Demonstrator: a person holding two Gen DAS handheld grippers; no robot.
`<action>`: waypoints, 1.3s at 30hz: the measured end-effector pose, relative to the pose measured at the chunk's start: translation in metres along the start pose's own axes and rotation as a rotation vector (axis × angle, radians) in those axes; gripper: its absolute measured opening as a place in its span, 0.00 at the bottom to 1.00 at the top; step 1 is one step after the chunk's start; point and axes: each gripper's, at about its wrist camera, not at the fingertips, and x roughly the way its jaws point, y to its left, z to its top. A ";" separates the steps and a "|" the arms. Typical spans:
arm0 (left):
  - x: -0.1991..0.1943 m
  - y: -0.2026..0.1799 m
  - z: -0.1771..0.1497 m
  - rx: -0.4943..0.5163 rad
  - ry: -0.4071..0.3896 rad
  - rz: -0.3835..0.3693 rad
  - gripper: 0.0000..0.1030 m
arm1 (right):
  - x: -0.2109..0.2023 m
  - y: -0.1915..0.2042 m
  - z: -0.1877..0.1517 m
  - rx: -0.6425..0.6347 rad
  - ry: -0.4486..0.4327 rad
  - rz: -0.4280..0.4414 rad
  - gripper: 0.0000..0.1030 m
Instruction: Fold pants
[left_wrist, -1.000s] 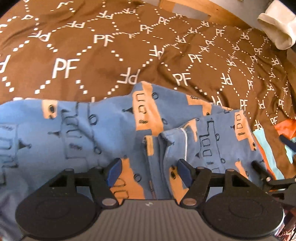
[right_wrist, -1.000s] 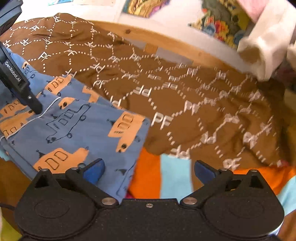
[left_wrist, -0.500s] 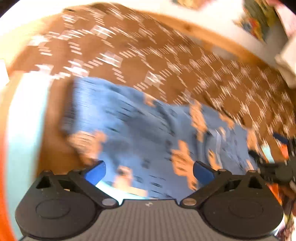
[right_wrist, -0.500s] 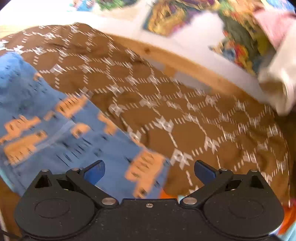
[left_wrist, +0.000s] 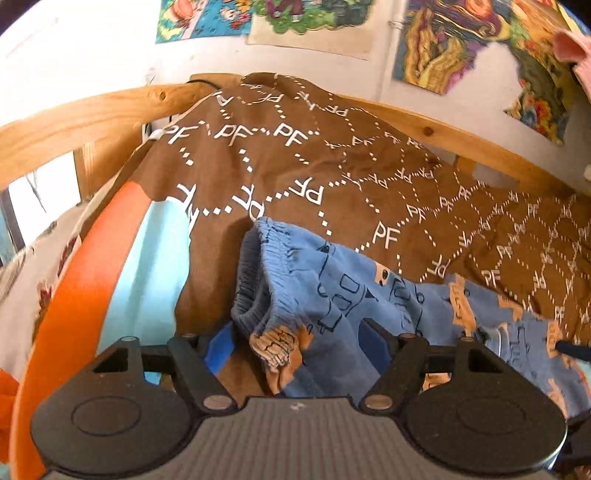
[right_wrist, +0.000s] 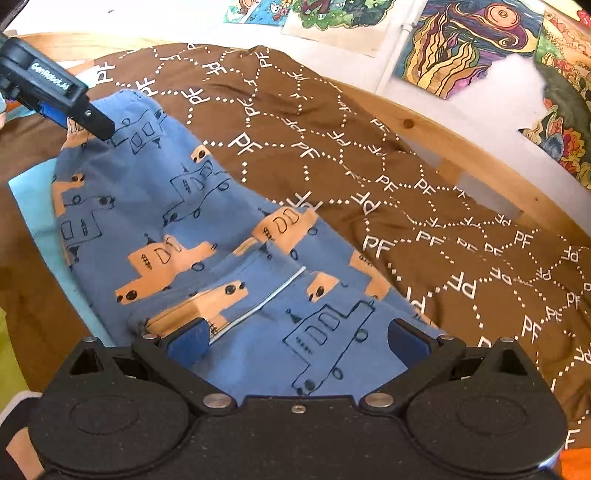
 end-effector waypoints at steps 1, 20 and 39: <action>0.000 0.001 0.000 -0.013 -0.002 -0.005 0.75 | 0.001 -0.001 0.000 0.005 0.000 0.001 0.99; 0.006 0.017 0.001 -0.136 -0.026 -0.038 0.68 | 0.004 0.013 0.002 -0.007 -0.002 0.032 0.99; -0.003 0.014 -0.001 -0.143 -0.087 -0.016 0.19 | -0.004 0.014 -0.005 0.018 0.002 0.038 0.99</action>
